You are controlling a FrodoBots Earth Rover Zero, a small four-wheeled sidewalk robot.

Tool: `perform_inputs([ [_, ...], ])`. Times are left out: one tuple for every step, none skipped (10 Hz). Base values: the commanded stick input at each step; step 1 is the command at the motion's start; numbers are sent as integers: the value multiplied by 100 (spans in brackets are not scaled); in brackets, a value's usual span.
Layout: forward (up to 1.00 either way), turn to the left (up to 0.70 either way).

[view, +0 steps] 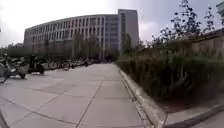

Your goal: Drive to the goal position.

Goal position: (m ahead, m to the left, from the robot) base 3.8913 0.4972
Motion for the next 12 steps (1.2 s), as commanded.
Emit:
perform_inputs([
  [60, 2],
  [60, 2],
  [60, 2],
  [60, 2],
  [60, 2],
  [60, 2],
  [60, 2],
  [60, 2],
  [60, 2],
  [60, 2],
  [60, 2],
  [60, 2],
])
